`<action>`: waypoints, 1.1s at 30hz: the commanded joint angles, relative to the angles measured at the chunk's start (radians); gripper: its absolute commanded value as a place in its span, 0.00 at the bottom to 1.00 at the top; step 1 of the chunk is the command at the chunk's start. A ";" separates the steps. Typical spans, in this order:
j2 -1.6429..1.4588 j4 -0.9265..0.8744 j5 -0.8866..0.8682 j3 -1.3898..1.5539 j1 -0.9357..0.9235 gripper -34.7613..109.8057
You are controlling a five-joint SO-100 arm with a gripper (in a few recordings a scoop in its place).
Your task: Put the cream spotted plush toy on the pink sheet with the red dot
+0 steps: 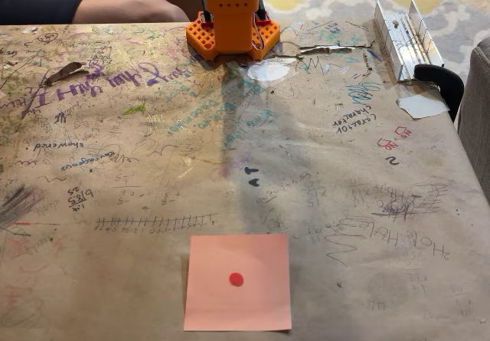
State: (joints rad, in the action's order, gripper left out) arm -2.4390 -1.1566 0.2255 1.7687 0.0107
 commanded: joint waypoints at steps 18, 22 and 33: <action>-0.759 -0.189 0.310 0.822 0.003 0.38; -0.756 -0.209 0.189 0.851 0.091 0.24; -0.905 -0.115 0.078 1.020 0.141 0.24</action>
State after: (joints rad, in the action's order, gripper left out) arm -3.3349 -1.3346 0.3252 2.7397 0.1319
